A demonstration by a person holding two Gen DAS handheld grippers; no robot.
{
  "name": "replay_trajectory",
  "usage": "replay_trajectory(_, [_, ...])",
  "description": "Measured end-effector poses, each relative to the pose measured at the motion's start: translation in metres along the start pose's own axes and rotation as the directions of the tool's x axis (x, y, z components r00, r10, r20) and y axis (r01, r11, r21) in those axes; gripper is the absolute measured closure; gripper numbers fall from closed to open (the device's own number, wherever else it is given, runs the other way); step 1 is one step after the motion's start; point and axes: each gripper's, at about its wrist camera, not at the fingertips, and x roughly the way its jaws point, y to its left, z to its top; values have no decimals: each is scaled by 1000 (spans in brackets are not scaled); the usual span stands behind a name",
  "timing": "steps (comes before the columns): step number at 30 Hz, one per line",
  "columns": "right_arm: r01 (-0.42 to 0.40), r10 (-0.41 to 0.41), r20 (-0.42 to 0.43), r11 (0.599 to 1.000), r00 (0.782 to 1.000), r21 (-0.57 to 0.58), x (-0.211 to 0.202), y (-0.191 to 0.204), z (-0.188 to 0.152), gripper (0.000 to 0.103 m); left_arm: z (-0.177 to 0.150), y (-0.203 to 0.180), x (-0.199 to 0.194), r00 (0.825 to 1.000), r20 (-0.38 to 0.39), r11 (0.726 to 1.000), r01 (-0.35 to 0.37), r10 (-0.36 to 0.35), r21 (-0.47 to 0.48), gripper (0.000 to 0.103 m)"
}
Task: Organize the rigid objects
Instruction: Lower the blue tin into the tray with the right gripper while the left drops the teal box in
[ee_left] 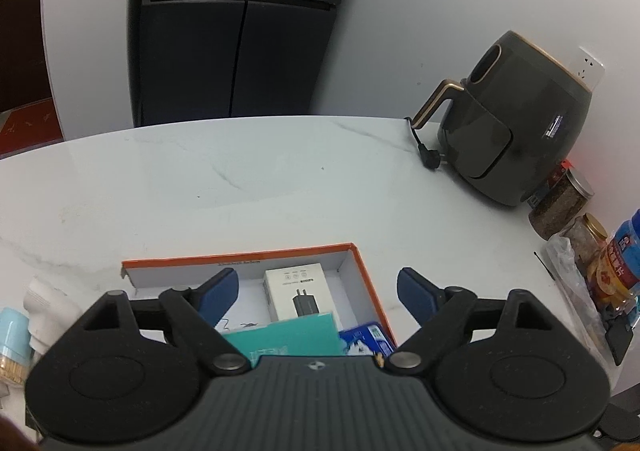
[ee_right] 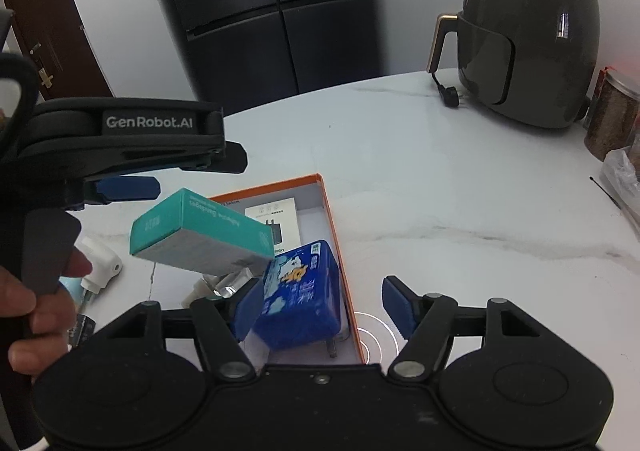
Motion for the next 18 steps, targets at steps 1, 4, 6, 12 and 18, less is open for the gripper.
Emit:
replay_trajectory(1, [-3,3,2,1000,1000,3,-2,1,0,24,0,2,-2,1000,4,1000,0,0,-4,14])
replay_trajectory(4, [-12,12,13,1000,1000,-5,-6,7,-1,24,0,7,-13,1000,17,1000,-18,18,-4,12])
replay_trajectory(6, [-12,12,25,1000,1000,-13,-11,13,-2,24,-1,13,-23,999,30,999,-32,33,-11,11])
replay_trajectory(12, [-34,36,53,999,998,-32,-23,33,-7,23,-12,36,-49,996,40,996,-82,84,-39,9])
replay_trajectory(18, [-85,89,39,993,995,-86,-25,63,-12,23,-29,62,-71,988,25,986,-151,153,-71,9])
